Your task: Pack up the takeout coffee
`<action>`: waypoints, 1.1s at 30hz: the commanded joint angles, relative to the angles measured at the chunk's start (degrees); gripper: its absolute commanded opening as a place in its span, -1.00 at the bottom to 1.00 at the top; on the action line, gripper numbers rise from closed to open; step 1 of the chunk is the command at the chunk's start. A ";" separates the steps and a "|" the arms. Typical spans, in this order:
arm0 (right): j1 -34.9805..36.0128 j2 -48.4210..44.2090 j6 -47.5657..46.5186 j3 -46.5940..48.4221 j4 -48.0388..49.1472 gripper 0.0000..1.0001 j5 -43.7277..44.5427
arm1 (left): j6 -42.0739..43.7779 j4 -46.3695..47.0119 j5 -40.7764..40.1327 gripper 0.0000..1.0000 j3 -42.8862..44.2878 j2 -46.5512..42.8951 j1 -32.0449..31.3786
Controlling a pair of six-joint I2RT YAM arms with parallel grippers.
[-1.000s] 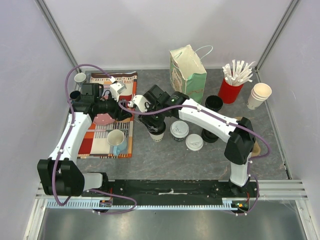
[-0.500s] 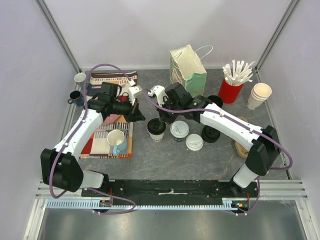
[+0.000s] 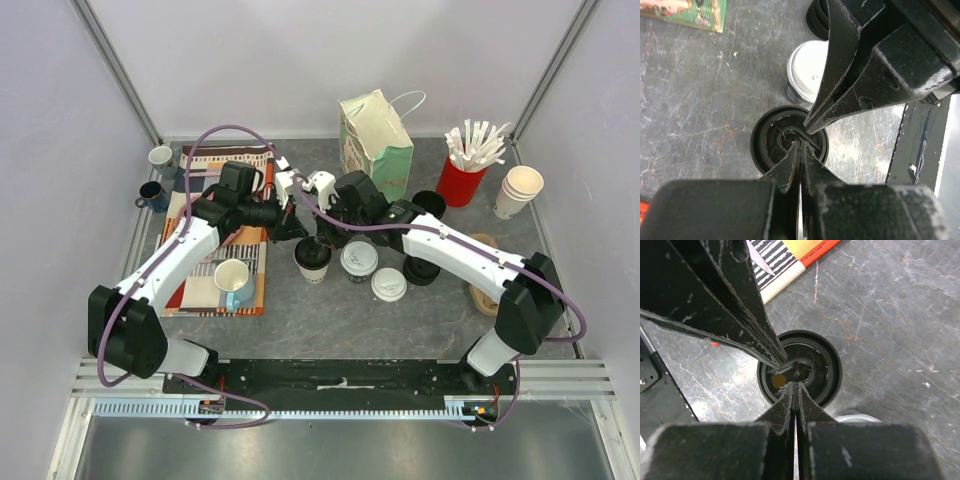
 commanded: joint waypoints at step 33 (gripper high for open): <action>-0.16 4.25 3.25 -4.21 14.98 -1.00 -6.24 | 4.14 0.10 -0.39 -0.96 -5.77 1.65 3.94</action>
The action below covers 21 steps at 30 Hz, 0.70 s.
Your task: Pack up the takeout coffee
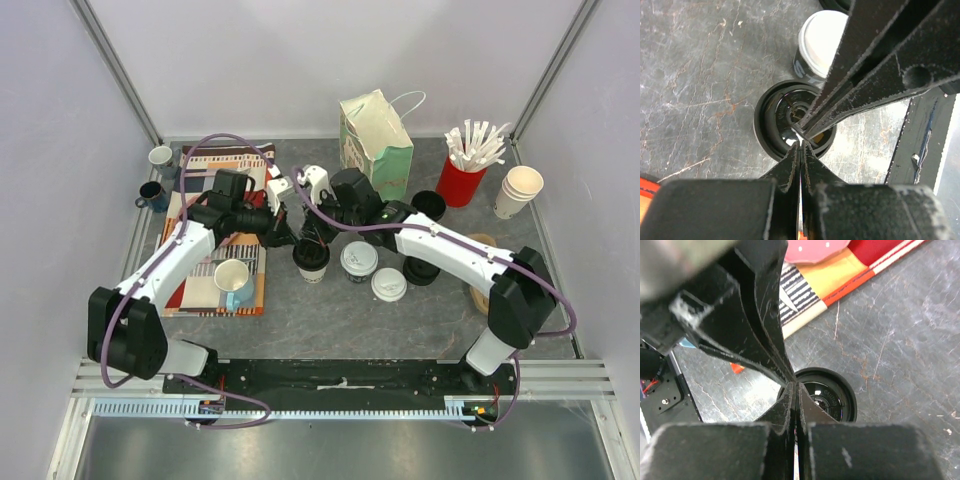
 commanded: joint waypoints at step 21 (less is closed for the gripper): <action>-0.01 1.98 0.68 -3.52 4.18 -1.00 -2.30 | 3.48 0.67 -0.01 -0.95 -0.20 0.10 2.37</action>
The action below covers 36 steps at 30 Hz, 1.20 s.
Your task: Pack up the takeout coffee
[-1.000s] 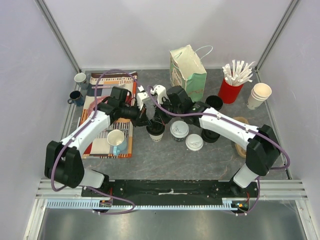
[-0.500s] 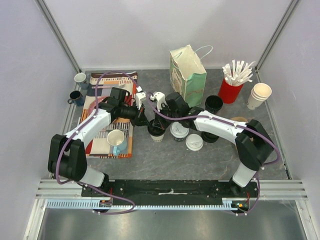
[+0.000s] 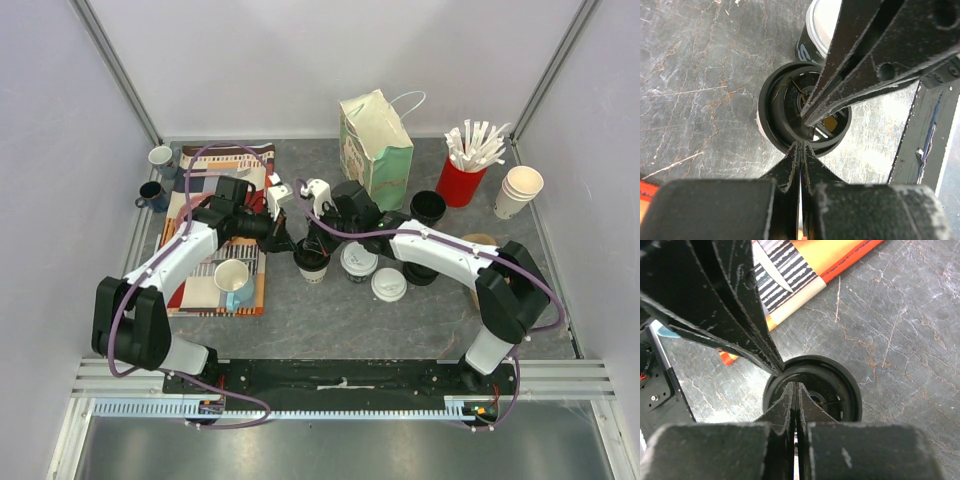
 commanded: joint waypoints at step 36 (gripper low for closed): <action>0.42 -2.79 0.31 0.00 -3.11 -0.89 0.85 | -8.37 1.95 0.20 -0.33 1.41 0.59 -0.14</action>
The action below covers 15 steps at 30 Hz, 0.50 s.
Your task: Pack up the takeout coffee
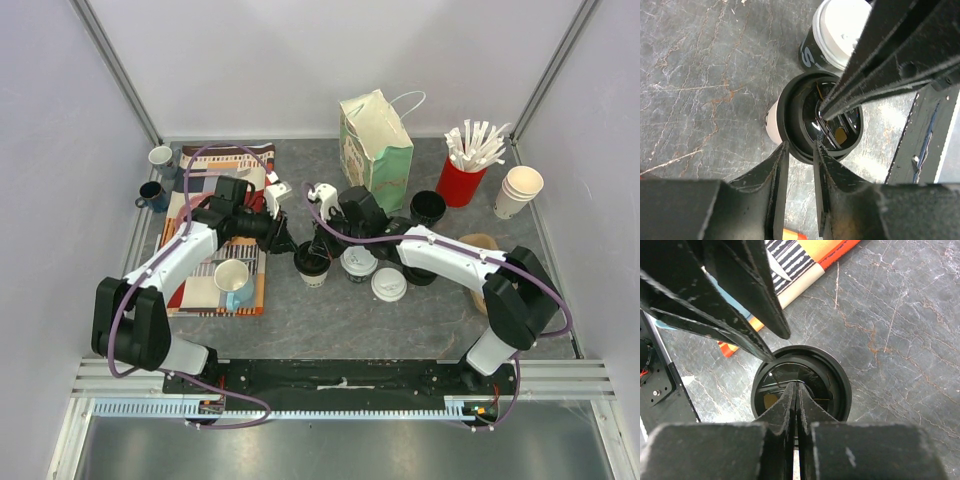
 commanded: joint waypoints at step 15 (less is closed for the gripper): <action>1.19 -3.47 -5.91 5.21 -7.53 0.18 2.70 | -6.69 -0.19 -3.59 -0.55 2.77 3.25 -0.43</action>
